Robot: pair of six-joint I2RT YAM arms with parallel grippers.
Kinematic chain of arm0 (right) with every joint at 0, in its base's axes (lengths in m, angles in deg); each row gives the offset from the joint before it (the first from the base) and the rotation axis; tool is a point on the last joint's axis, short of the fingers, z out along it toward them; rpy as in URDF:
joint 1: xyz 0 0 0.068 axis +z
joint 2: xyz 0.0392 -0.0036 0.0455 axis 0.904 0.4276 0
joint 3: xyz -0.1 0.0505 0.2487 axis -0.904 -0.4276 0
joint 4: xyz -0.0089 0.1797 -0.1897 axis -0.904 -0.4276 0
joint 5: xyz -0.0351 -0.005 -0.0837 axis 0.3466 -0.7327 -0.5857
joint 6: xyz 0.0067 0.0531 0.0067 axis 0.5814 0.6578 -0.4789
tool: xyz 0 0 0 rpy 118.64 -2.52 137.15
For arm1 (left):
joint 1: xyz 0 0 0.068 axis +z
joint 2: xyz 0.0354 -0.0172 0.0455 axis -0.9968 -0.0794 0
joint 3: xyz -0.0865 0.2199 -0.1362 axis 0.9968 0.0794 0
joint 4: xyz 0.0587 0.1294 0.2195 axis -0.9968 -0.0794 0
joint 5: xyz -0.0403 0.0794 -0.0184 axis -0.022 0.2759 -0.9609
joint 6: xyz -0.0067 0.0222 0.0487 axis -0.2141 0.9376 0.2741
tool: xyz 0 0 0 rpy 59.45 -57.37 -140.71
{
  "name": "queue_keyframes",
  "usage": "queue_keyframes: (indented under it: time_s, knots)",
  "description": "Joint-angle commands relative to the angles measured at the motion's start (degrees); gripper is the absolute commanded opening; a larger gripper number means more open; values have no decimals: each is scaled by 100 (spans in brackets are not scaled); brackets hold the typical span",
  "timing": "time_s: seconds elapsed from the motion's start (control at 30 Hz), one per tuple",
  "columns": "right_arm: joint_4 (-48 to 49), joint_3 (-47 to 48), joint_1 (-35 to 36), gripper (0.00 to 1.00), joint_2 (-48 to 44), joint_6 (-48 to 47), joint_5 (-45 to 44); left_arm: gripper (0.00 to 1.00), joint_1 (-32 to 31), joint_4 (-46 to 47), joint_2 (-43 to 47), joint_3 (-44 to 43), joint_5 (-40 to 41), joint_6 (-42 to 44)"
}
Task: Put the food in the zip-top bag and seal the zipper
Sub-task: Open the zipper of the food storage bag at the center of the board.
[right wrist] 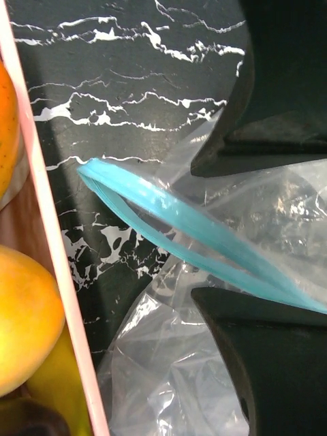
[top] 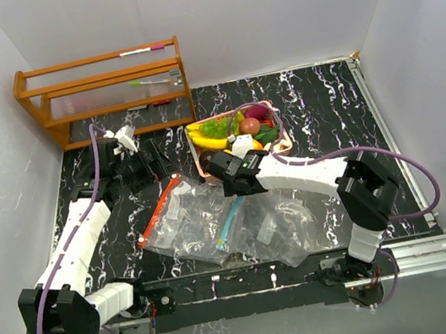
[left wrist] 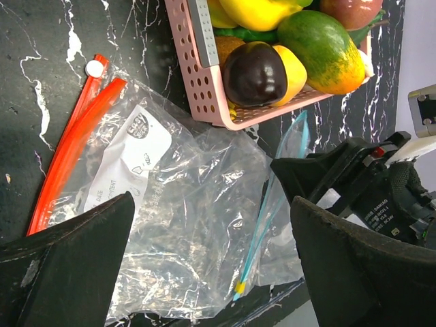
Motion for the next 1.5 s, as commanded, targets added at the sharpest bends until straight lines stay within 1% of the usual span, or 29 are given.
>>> queue_keyframes:
  time_s: [0.0,0.17,0.2,0.3,0.33,0.4,0.5,0.6,0.67,0.8,0.83,0.9,0.97,1.03,1.1,1.17,1.23,1.33,1.47]
  knots:
    - [38,61,22,58,-55,336,-333,97,-32,-34,159,-40,-77,25]
    - [21,-57,27,29,-450,294,-471,97,-46,-110,131,-33,-122,105]
    - [33,-98,26,27,-540,255,-484,97,-44,-133,141,-31,-150,135]
    - [99,-282,27,9,-788,164,-493,97,-46,-187,181,-6,-260,253]
    - [132,-344,27,8,-857,124,-482,97,-44,-187,199,22,-316,306]
    - [232,-465,31,7,-1053,-12,-382,97,-46,-133,230,96,-616,455]
    - [565,-640,61,7,-1544,-291,-186,97,-46,196,184,272,-1506,506]
    - [1086,-747,71,7,-2176,-715,128,92,-78,772,140,476,-2469,165]
    - [1240,-633,71,7,-2440,-784,296,90,-266,1110,201,499,-2687,-124]
    - [1258,-245,86,8,-2445,-873,391,90,-1186,1255,256,262,-1976,-509]
    - [1268,-189,96,7,-2438,-886,340,88,-1364,1350,234,279,-1909,-669]
    - [1350,-167,97,8,-2445,-918,262,85,-1642,1626,236,422,-1821,-898]
    - [1419,-170,97,8,-2412,-923,250,84,-1868,1811,268,551,-1551,-999]
    - [1454,-184,102,8,-2353,-900,256,82,-2078,1963,299,615,-1296,-1114]
    - [1488,-185,101,7,-2296,-883,277,81,-2272,1992,302,618,-872,-1191]
    - [1537,-219,101,7,-2300,-860,272,78,-2399,1840,264,581,-364,-1186]
    - [1586,-241,113,8,-2339,-839,278,78,-2503,1664,156,534,-6,-1154]
    - [1596,-256,119,8,-2376,-829,283,76,-2682,1888,-18,643,90,-1300]
    - [1583,-285,123,8,-2447,-796,303,71,-2860,2218,-130,779,376,-1487]
